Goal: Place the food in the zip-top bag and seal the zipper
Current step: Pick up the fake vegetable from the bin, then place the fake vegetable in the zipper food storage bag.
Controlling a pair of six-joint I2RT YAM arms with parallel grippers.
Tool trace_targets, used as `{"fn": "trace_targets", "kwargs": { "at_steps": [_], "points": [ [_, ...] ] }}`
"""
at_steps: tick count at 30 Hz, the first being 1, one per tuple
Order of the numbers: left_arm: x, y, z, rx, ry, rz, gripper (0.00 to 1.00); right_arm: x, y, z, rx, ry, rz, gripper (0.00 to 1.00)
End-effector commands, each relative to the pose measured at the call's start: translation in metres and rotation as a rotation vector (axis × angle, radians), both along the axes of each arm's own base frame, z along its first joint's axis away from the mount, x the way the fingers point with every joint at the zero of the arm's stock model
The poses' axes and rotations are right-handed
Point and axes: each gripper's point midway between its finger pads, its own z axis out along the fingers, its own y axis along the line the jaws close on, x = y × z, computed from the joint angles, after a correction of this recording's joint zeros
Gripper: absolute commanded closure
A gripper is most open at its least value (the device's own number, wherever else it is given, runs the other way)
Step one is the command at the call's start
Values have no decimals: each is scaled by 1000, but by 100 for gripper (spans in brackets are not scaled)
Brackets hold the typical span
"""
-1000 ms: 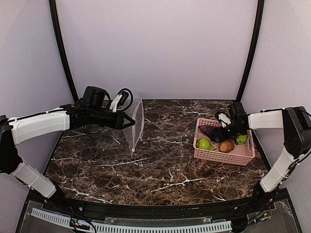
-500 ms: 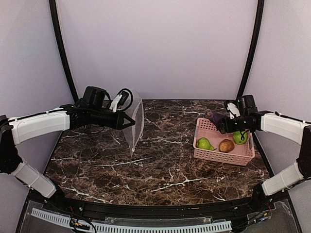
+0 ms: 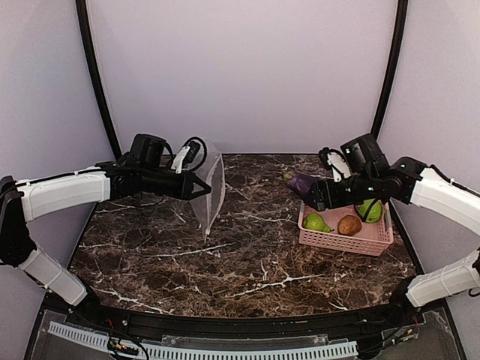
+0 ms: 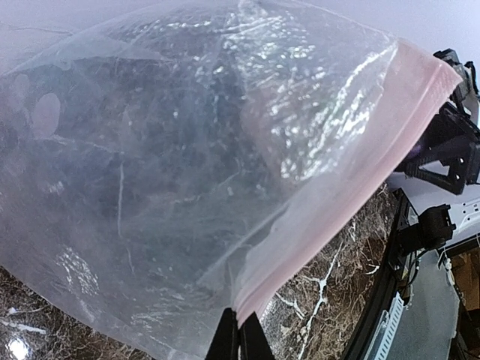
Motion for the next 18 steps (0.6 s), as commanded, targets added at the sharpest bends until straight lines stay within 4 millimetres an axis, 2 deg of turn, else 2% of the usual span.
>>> {"fn": "trace_targets", "kwargs": {
  "at_steps": [1,4,8,14,18],
  "points": [
    [0,-8,1,-16,1,-10,99,-31,54,2,38,87,49,43],
    [-1,-9,-2,-10,7,-12,99,-45,97,9,39,95,125,43],
    [-3,-12,-6,-2,8,-16,99,-50,136,10,36,107,169,43],
    [-5,-13,-5,6,0,-20,99,-48,162,0,60,169,162,44],
    [-7,-15,-3,3,-3,-31,99,-37,165,-12,34,178,104,43]
  ]
}}
